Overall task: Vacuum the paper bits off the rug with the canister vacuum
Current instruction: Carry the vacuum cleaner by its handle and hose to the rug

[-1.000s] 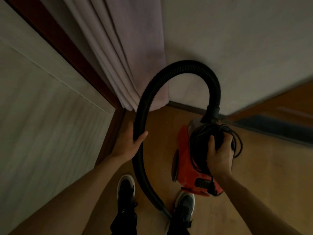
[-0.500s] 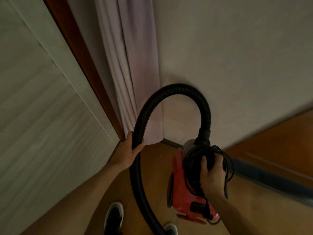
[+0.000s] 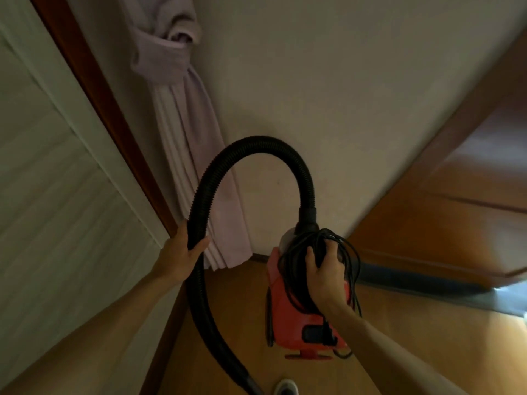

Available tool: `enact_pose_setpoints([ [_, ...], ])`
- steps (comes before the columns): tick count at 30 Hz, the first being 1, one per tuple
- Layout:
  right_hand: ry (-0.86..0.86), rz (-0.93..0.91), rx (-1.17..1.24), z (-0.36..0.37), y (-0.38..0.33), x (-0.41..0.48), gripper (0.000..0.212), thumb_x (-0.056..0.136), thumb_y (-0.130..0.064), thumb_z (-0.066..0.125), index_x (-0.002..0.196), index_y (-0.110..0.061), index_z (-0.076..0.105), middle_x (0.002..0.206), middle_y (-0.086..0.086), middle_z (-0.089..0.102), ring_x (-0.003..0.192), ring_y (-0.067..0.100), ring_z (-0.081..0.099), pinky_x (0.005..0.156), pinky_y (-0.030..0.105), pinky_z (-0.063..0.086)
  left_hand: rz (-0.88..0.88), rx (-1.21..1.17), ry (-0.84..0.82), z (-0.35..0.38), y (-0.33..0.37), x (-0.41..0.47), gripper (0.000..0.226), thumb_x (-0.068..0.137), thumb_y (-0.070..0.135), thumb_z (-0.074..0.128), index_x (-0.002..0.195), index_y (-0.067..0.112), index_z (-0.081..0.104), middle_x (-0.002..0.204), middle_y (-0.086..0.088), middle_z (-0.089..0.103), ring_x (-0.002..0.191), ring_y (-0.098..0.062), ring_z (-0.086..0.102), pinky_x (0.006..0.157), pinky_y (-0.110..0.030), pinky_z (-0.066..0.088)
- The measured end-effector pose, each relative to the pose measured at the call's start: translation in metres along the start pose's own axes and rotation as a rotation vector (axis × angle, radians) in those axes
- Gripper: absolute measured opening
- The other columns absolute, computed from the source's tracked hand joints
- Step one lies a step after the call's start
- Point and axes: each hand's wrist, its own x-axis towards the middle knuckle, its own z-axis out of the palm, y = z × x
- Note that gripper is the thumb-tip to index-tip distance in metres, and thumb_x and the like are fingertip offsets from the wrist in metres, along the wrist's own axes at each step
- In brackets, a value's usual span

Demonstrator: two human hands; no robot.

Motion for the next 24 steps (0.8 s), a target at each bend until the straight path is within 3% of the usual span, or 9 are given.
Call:
enact_pose_setpoints([
  [4, 0.068, 0.003, 0.039, -0.026, -0.04, -0.022, 0.022, 0.102, -0.028, 0.045, 0.12, -0.014, 0.042, 0.071, 0.003, 0.062, 0.051, 0.015, 0.061, 0.038, 0.027, 0.046, 0.048, 0.0, -0.027, -0.023, 0.03, -0.014, 0.039, 0.099, 0.037, 0.052, 0.133, 0.028, 0.036, 0.107, 0.01, 0.054, 0.095, -0.018, 0.06, 0.066, -0.018, 0.045],
  [7, 0.105, 0.019, 0.056, -0.044, -0.062, -0.034, 0.021, 0.102, -0.029, 0.045, 0.117, -0.013, 0.043, 0.068, 0.005, 0.06, 0.042, 0.009, 0.053, 0.035, 0.019, 0.036, 0.077, -0.012, -0.025, -0.036, 0.055, -0.02, 0.033, 0.098, 0.037, 0.053, 0.126, 0.028, 0.038, 0.101, 0.014, 0.053, 0.096, -0.016, 0.058, 0.065, -0.012, 0.042],
  [9, 0.129, 0.01, 0.062, -0.057, -0.075, -0.041, 0.022, 0.102, -0.029, 0.046, 0.117, -0.013, 0.043, 0.065, 0.004, 0.059, 0.036, 0.004, 0.048, 0.034, 0.017, 0.034, 0.106, -0.025, -0.038, -0.046, 0.075, -0.023, 0.039, 0.098, 0.037, 0.053, 0.131, 0.021, 0.041, 0.11, 0.006, 0.056, 0.097, -0.014, 0.058, 0.068, -0.014, 0.044],
  [12, 0.177, -0.015, 0.06, -0.081, -0.098, -0.049, 0.023, 0.102, -0.029, 0.047, 0.117, -0.012, 0.044, 0.066, 0.004, 0.059, 0.039, 0.004, 0.051, 0.035, 0.018, 0.036, 0.143, -0.027, -0.043, -0.059, 0.107, -0.027, 0.045, 0.099, 0.037, 0.053, 0.137, 0.018, 0.039, 0.119, 0.004, 0.056, 0.101, -0.014, 0.057, 0.085, -0.027, 0.05],
  [14, 0.213, -0.012, 0.055, -0.097, -0.113, -0.052, 0.022, 0.102, -0.029, 0.047, 0.114, -0.011, 0.044, 0.071, 0.004, 0.061, 0.051, 0.011, 0.059, 0.038, 0.027, 0.045, 0.16, -0.012, -0.058, -0.067, 0.127, -0.029, 0.047, 0.1, 0.038, 0.051, 0.14, 0.019, 0.036, 0.124, 0.006, 0.053, 0.105, -0.014, 0.056, 0.089, -0.028, 0.047],
  [18, 0.27, -0.023, 0.065, -0.132, -0.138, -0.056, 0.023, 0.101, -0.029, 0.048, 0.114, -0.011, 0.044, 0.075, 0.003, 0.062, 0.059, 0.016, 0.063, 0.046, 0.031, 0.051, 0.197, 0.001, -0.051, -0.077, 0.171, -0.031, 0.036, 0.099, 0.04, 0.051, 0.127, 0.021, 0.041, 0.114, -0.001, 0.062, 0.088, -0.014, 0.062, 0.073, -0.028, 0.053],
  [20, 0.299, -0.037, 0.071, -0.151, -0.147, -0.057, 0.02, 0.101, -0.028, 0.048, 0.112, -0.012, 0.045, 0.075, 0.001, 0.062, 0.059, 0.014, 0.063, 0.046, 0.029, 0.049, 0.219, 0.017, -0.016, -0.079, 0.195, -0.033, 0.032, 0.099, 0.04, 0.052, 0.122, 0.021, 0.041, 0.109, -0.001, 0.062, 0.079, -0.009, 0.059, 0.062, -0.023, 0.047],
  [24, 0.341, -0.056, 0.087, -0.189, -0.161, -0.06, 0.016, 0.101, -0.029, 0.049, 0.109, -0.015, 0.045, 0.078, 0.002, 0.063, 0.063, 0.017, 0.065, 0.051, 0.033, 0.053, 0.271, 0.03, 0.016, -0.081, 0.238, -0.041, 0.044, 0.098, 0.043, 0.052, 0.131, 0.016, 0.04, 0.114, 0.0, 0.06, 0.088, -0.017, 0.061, 0.065, -0.023, 0.048],
])
